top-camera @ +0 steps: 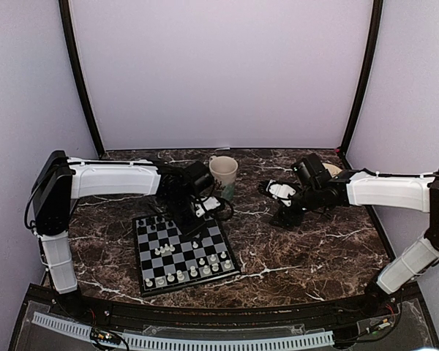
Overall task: Set up the chess pieces on the board
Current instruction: Pick up the pawn from the chessboard.
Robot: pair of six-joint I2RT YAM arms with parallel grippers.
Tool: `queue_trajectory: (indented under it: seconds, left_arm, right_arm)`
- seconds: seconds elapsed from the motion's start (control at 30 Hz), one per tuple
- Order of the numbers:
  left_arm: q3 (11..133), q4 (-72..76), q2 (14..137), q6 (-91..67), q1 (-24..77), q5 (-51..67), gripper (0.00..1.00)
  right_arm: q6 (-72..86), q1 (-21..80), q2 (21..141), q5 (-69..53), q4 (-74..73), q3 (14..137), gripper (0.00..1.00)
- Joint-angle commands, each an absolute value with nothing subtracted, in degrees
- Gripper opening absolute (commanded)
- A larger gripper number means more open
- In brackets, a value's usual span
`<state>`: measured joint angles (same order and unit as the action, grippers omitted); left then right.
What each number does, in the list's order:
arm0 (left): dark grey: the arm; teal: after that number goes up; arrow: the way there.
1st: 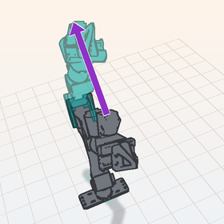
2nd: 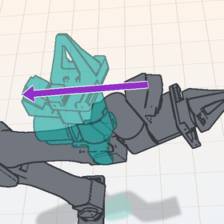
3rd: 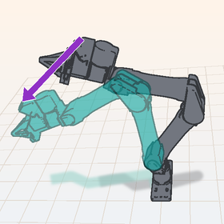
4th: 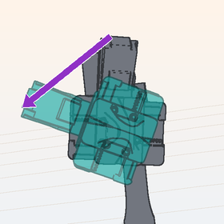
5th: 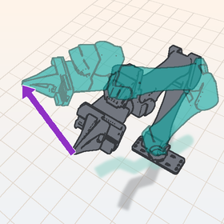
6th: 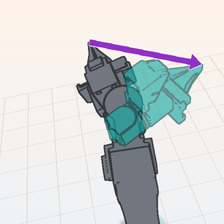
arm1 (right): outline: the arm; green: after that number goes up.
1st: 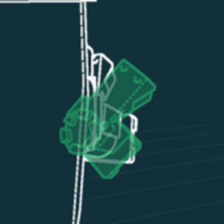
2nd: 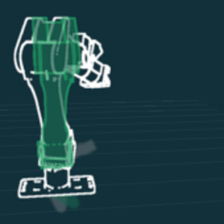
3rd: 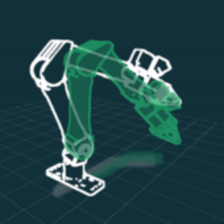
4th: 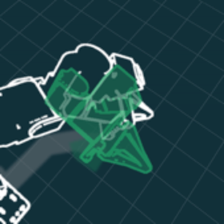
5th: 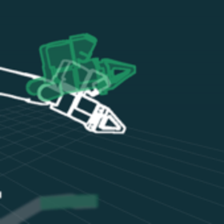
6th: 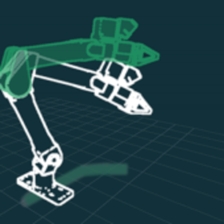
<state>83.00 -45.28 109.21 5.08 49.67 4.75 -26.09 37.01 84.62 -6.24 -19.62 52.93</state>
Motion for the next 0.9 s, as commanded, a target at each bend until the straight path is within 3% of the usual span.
queue_trajectory:
  seconds: [0.0, 0.23, 0.6, 0.87]
  left_arm:
    - [81.8, -44.9, 110.6, 4.8, 49.7, 5.7, 0.37]
    - [81.4, -45.4, 111.7, 5.3, 49.7, 4.1, 0.33]
    - [80.5, -49.0, 109.5, 5.0, 49.8, 5.3, 0.07]
    - [75.1, -48.5, 102.1, 8.3, 51.5, 13.6, 0.05]
  right_arm:
    - [-26.4, 36.9, 85.5, -6.9, -19.4, 54.8, 0.77]
    - [-26.5, 36.9, 85.9, -6.9, -19.5, 54.9, 0.78]
    - [-26.5, 36.9, 86.5, -7.1, -19.8, 55.2, 0.77]
    - [-26.6, 37.4, 87.0, -6.7, -20.1, 55.6, 0.76]
